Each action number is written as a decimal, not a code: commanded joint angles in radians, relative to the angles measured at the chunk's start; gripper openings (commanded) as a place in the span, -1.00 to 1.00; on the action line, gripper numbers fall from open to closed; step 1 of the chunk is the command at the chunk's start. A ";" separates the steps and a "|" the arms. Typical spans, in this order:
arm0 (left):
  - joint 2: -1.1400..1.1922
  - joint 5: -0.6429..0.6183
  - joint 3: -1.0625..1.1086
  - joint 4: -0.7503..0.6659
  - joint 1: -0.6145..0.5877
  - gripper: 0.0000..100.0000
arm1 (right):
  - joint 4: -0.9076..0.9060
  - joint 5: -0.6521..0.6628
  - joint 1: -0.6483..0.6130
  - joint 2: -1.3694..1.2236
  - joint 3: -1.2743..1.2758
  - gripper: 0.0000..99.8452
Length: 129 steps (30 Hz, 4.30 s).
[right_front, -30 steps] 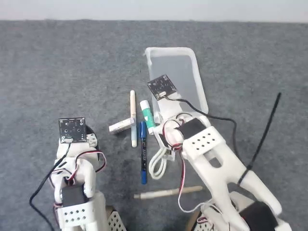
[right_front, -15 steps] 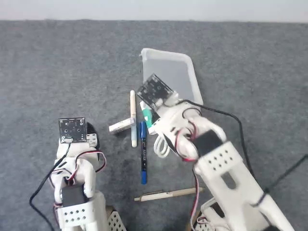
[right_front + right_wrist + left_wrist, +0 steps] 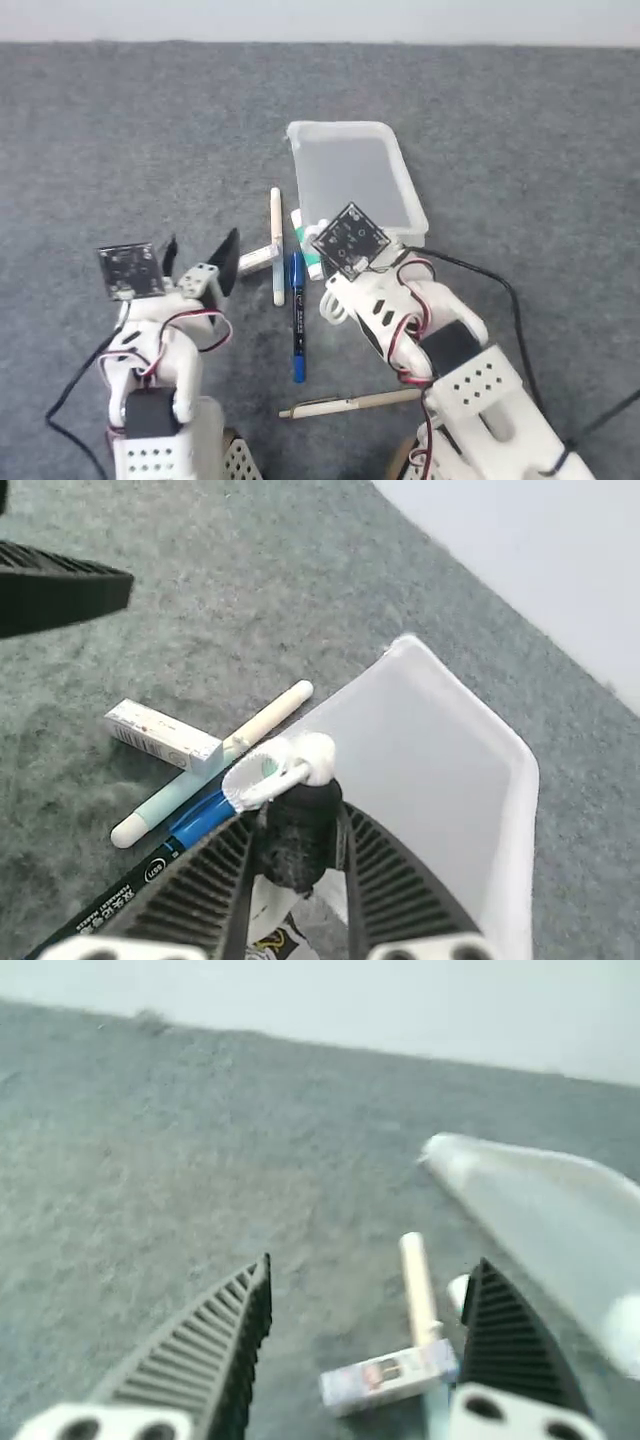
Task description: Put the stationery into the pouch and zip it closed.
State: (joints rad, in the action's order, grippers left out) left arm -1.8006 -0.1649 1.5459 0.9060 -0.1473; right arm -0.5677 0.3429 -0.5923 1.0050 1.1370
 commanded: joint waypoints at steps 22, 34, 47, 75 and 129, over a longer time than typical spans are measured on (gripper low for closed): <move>-0.021 0.017 0.051 -0.130 0.334 -0.42 | 0.042 -0.054 -0.004 0.160 0.052 -0.99; -0.020 0.018 0.140 -0.250 0.324 -0.42 | 0.022 -0.054 -0.005 0.162 0.049 -0.99; -0.020 0.018 0.139 -0.235 0.310 -0.43 | 0.022 -0.054 -0.005 0.162 0.051 -0.99; -0.018 0.015 0.036 -0.124 0.367 -0.51 | 0.022 -0.054 -0.005 0.154 0.048 -0.99; 0.582 0.012 -0.269 -0.258 0.215 -0.98 | -0.001 -0.064 0.125 0.153 0.021 -0.99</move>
State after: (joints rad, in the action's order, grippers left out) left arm -1.1546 -0.1343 1.2912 0.6252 0.1089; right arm -0.5723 0.3030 -0.5263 1.1262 1.1999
